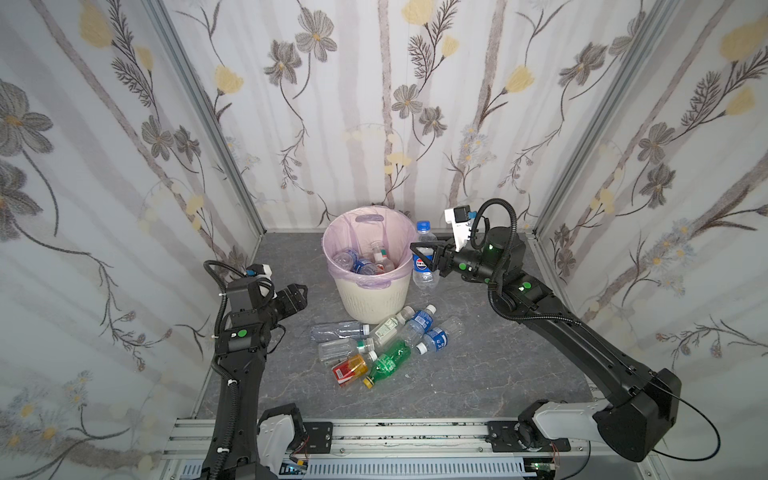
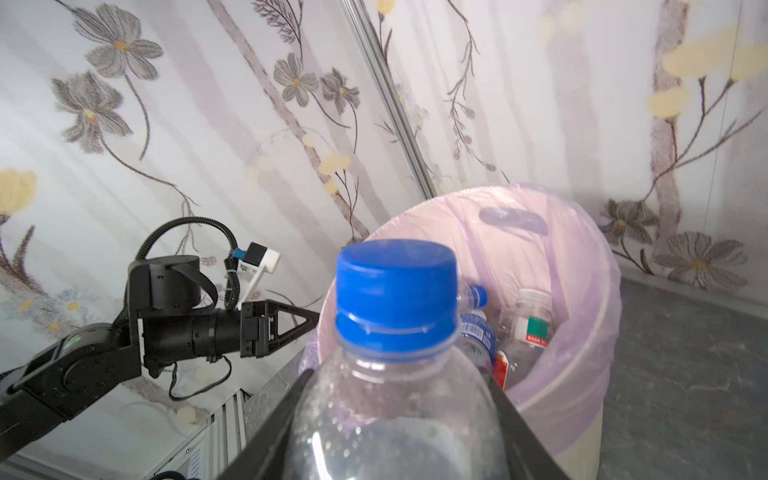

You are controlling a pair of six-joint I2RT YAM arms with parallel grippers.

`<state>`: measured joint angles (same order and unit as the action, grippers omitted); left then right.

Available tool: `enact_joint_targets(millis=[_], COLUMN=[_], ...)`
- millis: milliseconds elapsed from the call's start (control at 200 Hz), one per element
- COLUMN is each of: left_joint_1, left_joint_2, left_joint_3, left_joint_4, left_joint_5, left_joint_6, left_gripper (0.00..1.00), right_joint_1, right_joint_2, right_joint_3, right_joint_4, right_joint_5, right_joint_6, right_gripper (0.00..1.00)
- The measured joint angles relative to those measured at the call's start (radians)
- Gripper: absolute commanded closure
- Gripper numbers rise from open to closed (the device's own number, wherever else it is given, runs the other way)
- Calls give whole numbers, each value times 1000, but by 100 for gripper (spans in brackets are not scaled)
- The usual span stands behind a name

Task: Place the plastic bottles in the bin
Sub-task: 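Lift the blue-capped bottle with the right gripper and carry it over the bin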

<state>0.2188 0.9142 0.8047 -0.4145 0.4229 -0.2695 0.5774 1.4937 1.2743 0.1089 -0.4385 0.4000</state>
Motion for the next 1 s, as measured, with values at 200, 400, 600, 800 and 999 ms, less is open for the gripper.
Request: enact_joint_targets(millis=[200,400,600,800,999], left_joint_1=[0,0,0,0,0], left_joint_2=[-4,-8,-25,-42,-32], left_joint_3=[-3,-3,-5,-11,-11], left_joint_4=[0,0,0,0,0], left_joint_5=[0,3,15,23,23], left_joint_6=[0,0,-3,-5,-11], left_gripper=[17,17,17,17,17], right_joint_1=[-1,-1,-1,-1,-1], right_joint_2=[77,161,259,315,359], right_joint_3=[106,204,301,349,388], right_joint_4=[18,26,21,17,14], right_joint_5=[2,3,7,8,18], right_joint_6=[-2,-26,-43,-55,-69], right_gripper=[56,55,54,53,50])
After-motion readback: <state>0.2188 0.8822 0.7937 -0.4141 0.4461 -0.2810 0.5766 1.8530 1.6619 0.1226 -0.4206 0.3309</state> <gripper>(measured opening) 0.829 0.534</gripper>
